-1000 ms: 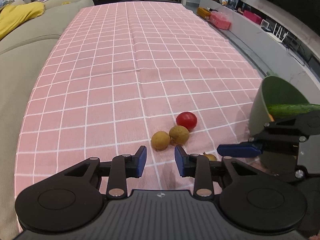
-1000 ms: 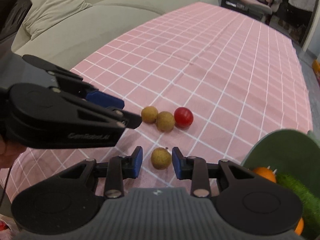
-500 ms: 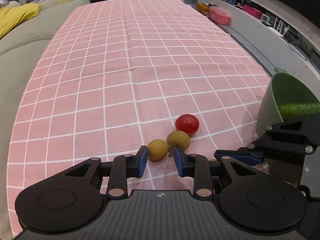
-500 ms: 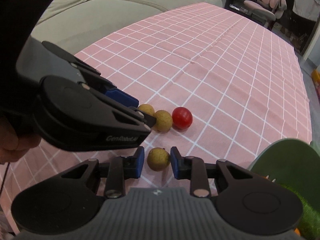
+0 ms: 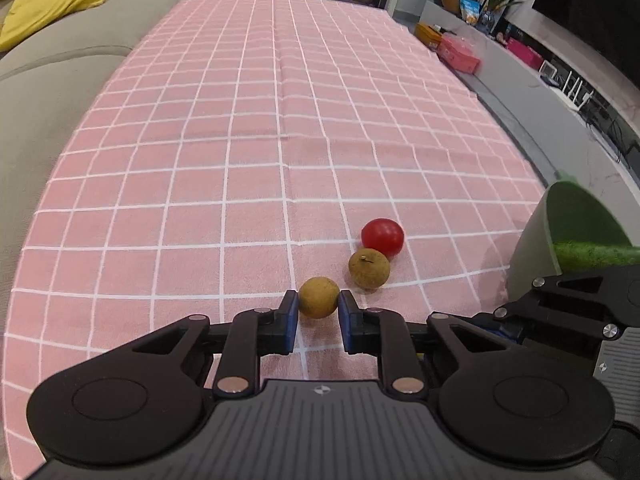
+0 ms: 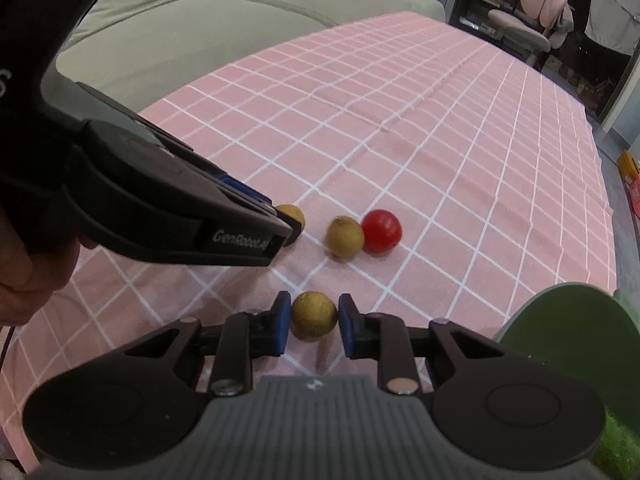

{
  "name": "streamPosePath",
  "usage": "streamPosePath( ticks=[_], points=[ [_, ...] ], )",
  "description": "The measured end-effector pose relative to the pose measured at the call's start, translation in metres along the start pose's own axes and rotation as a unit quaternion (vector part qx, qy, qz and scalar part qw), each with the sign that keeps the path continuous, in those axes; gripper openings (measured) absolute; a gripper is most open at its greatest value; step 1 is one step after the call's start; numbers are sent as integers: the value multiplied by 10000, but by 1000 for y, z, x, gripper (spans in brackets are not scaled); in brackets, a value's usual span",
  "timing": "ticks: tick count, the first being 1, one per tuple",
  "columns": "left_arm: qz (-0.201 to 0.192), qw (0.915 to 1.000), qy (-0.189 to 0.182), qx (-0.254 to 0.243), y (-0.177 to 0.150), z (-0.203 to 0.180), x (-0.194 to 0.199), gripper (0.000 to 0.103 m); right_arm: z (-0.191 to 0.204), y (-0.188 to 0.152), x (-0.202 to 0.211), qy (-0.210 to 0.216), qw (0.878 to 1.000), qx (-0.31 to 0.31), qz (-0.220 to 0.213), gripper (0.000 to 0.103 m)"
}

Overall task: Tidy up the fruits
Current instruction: 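Grasp a small brown fruit with the left tool while the right tool grasps another, then drop both small brown fruits into the green colander by opening both tools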

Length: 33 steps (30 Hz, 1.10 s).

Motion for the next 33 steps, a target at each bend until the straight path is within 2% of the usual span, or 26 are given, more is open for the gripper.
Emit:
streamPosePath(
  ticks=[6, 12, 20, 26, 33],
  points=[
    [-146, 9998, -119, 59, 2, -14, 29, 23, -1, 1, 34, 26, 9995, -162, -273, 21],
    [-239, 9990, -382, -54, 3, -47, 55, 23, -17, -10, 78, -59, 9977, -418, -531, 21],
    [-163, 9920, -1153, -485, 9, -116, 68, 23, -72, -40, 128, -158, 9920, -1181, -417, 21],
    [261, 9834, -1736, -451, 3, -156, 53, 23, -116, -74, 152, -431, 9871, -1533, -164, 22],
    [946, 9751, -1980, -319, -7, -180, 17, 23, -148, -98, 147, -377, 9850, -1652, 337, 22]
  ],
)
Point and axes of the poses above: each gripper's, at about its wrist camera, not at the fingertips, and x roughly against the way its jaws point, z to its left, y to its top, the point moved 6 cm from there along -x, roughly the way its jaws point, and after that the axes turned 10 degrees about -y, right-handed, at the moved point
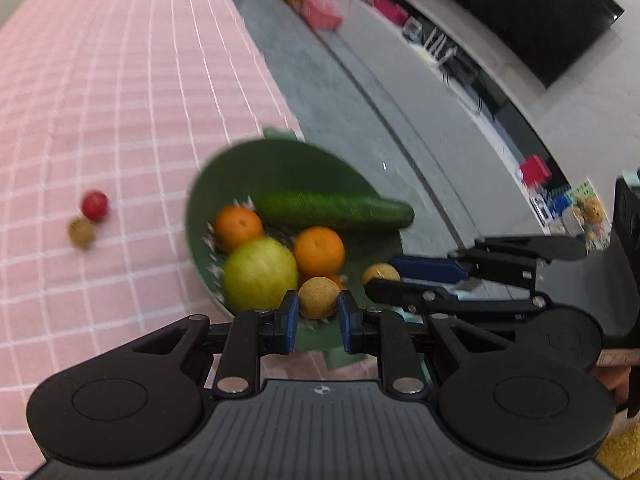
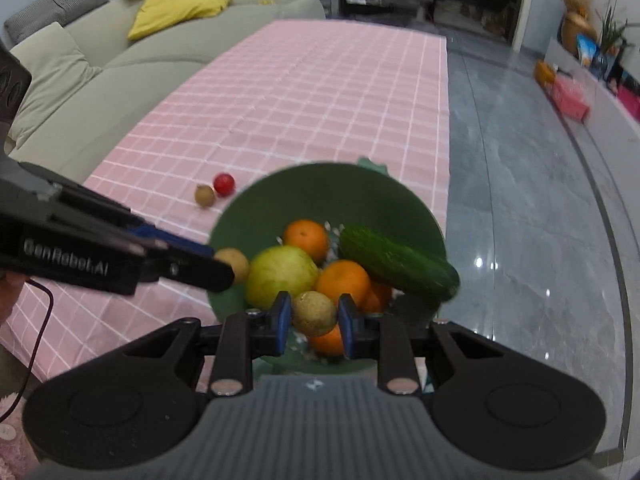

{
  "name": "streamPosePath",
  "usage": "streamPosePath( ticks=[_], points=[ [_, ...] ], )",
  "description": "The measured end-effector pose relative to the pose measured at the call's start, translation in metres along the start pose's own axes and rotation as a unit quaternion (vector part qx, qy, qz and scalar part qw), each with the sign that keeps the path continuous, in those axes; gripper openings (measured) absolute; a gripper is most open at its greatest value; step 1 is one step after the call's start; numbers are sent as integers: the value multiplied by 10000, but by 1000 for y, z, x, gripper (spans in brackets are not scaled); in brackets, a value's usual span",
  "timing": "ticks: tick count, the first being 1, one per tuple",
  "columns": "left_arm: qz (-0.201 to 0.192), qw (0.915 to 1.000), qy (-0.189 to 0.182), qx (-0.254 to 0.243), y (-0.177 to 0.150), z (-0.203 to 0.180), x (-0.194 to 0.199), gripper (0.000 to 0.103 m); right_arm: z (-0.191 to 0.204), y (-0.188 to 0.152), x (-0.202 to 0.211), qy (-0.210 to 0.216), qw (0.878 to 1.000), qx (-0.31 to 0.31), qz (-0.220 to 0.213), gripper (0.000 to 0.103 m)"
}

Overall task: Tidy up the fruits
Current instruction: 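Drop both small brown fruits into the green colander by opening both tools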

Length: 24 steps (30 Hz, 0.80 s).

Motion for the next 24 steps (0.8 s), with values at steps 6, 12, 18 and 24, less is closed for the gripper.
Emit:
streamPosePath(
  ticks=[6, 12, 18, 24],
  points=[
    [426, 9990, -2, 144, -4, 2, -25, 23, -4, -6, -25, 48, 9981, 366, 501, 22],
    [747, 9967, 181, 244, -7, 9, -40, 23, -1, -11, -42, 150, 9944, 659, 813, 22],
    [909, 9953, 217, 272, -7, 12, -45, 23, 6, -12, -50, 432, 9908, 679, 1084, 22],
    [925, 9948, 223, 357, -6, 16, -47, 23, 7, -14, -57, 566, 9894, 517, 1231, 22]
  ],
)
Point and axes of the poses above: each gripper's, at about its wrist camera, not at the fingertips, and x roughly against the way its jaws point, z to its left, y to its top, the point moved 6 cm from there along -x, roughly the way its jaws point, and after that the axes turned 10 degrees about -y, right-handed, at the moved point
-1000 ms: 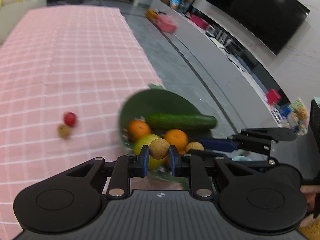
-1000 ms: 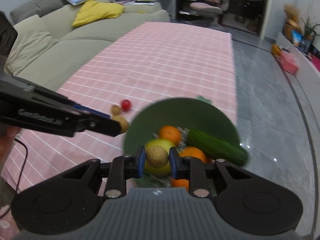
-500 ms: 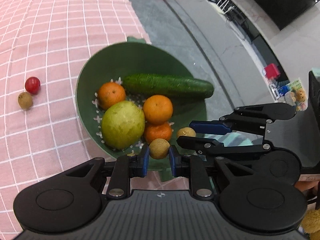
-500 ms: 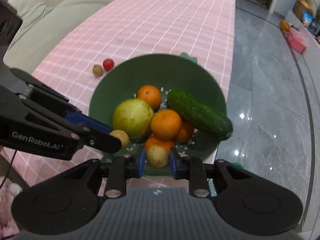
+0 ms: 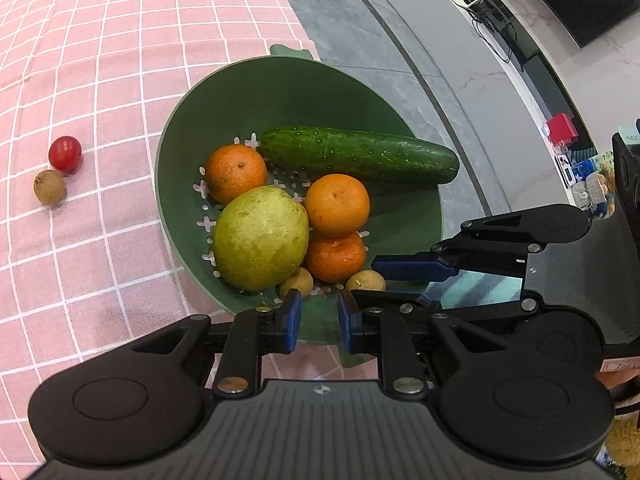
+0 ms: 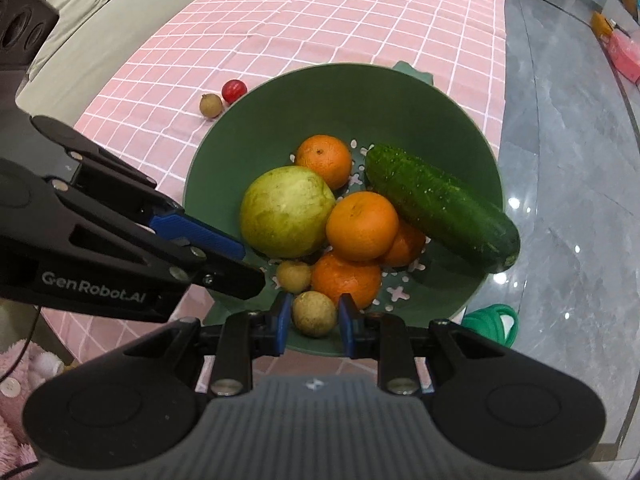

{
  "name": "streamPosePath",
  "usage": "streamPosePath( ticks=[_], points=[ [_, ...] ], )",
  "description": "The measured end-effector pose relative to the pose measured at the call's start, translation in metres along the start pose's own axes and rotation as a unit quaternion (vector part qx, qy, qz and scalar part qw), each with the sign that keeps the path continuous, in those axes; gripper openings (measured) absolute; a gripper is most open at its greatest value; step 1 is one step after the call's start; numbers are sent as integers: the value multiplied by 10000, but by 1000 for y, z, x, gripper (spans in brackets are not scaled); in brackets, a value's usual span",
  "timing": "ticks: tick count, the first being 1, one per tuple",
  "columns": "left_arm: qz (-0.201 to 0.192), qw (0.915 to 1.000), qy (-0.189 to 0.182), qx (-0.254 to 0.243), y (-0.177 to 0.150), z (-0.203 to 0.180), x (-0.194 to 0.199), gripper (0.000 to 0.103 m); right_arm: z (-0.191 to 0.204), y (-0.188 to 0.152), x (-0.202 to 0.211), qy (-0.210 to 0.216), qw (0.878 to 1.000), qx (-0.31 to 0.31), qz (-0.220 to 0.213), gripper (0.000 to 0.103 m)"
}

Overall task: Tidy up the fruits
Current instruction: 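Drop both small brown fruits into the green colander by opening both tools, then move both tools back over the last brown fruit and red tomato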

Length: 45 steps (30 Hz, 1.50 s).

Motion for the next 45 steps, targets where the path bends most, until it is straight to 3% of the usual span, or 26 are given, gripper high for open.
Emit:
streamPosePath(
  ticks=[8, 12, 16, 22, 26, 34, 45],
  points=[
    [-97, 9999, 18, -39, 1, -3, 8, 27, -2, 0, 6, 137, 9997, -191, -61, 23],
    [-298, 9991, 226, -188, 0, -5, 25, 32, -1, 4, 15, 41, 9995, -242, -215, 24],
    [-745, 9960, 400, -301, 3, -5, 52, 32, 1, 13, 35, -154, 9972, -341, -642, 36],
    [-1389, 9836, 1006, -553, 4, 7, 94, 34, 17, 33, 62, -218, 9909, -463, -1248, 36],
    [-1719, 9773, 1124, -511, 0, 25, 114, 34, 33, 49, 67, -249, 9881, -289, -1493, 37],
    [-1801, 9707, 1555, -327, -17, 69, 121, 35, 61, 79, 53, -213, 9862, 109, -1641, 37],
    [-2042, 9696, 1344, 97, -10, 109, 110, 36, 84, 111, 13, -157, 9875, 533, -1475, 37]
  ],
)
Point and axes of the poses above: each gripper's, at about its wrist camera, not at the fingertips, and x roughly against the way its jaws point, z to its left, y to its top, the point moved 6 cm from there along -x, roughly the way its jaws point, and after that the axes turned 10 degrees about -y, right-handed, at the moved point
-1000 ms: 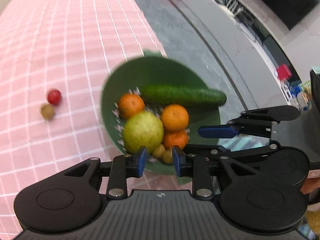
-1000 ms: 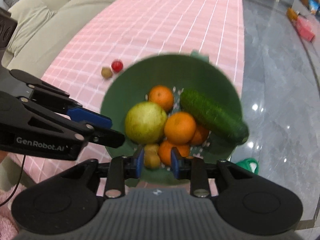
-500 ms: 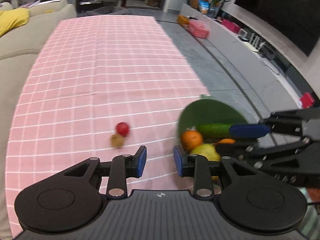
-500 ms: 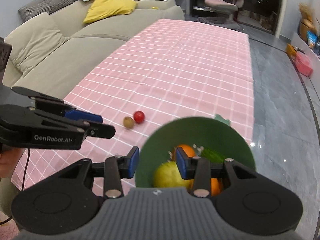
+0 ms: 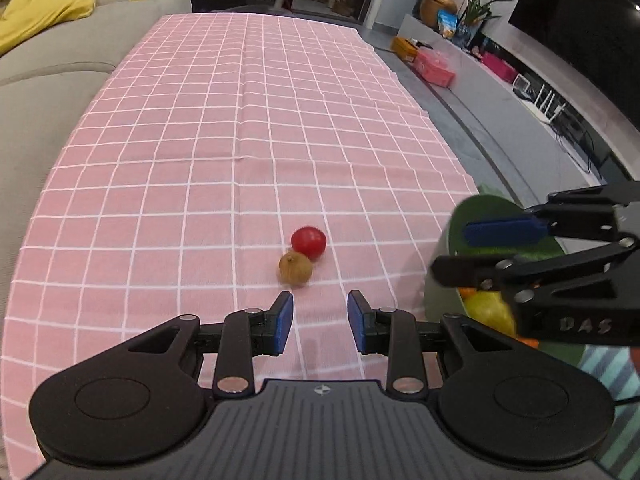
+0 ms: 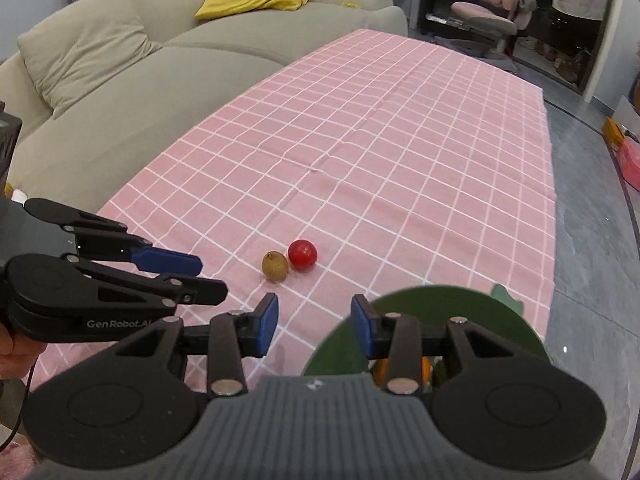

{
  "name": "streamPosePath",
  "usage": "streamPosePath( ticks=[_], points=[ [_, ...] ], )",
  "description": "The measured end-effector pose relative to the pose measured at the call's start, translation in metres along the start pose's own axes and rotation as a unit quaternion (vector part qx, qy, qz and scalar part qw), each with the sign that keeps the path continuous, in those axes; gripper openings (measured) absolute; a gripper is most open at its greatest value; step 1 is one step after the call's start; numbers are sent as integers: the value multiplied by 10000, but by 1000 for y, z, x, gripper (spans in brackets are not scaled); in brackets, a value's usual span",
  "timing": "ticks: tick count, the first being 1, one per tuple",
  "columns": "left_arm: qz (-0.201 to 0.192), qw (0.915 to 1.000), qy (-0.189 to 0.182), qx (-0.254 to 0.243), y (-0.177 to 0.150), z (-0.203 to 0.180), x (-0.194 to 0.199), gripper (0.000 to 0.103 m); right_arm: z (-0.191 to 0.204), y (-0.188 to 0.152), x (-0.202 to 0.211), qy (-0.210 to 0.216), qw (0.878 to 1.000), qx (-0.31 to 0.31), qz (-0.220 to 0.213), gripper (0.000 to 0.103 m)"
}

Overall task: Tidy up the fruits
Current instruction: 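Move both tools back over the last brown fruit and red tomato, then grasp the brown fruit with the left tool while the right tool grasps the red tomato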

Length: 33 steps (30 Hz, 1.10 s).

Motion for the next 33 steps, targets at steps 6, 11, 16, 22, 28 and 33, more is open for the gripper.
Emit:
streamPosePath(
  ticks=[6, 11, 16, 22, 28, 33],
  points=[
    [20, 9993, 60, 367, 3, 20, -22, 36, 1, 13, -35, 126, 9998, -66, 139, 37],
    [-16, 9983, 86, 580, 6, 29, -37, 36, -2, 20, -59, 186, 9994, -94, 279, 37],
    [87, 9968, 88, 794, 4, 35, -52, 36, -9, 25, -77, 185, 9989, -217, 362, 36],
    [112, 9967, 163, 787, 2, 38, -58, 36, -12, 29, -87, 263, 9987, -176, 402, 37],
    [86, 9971, 130, 749, 2, 37, -55, 29, -9, 31, -95, 364, 9983, -146, 442, 37],
    [76, 9976, 321, 615, 6, 43, -41, 29, -1, 35, -102, 508, 9973, -208, 481, 37]
  ],
)
Point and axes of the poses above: each gripper's, at about its wrist camera, not at the fingertips, and x roughly against the way its jaws point, z to its left, y to its top, the point moved 6 cm from there along -x, roughly the way its jaws point, and after that the axes turned 10 degrees about -y, right-handed, at the moved point
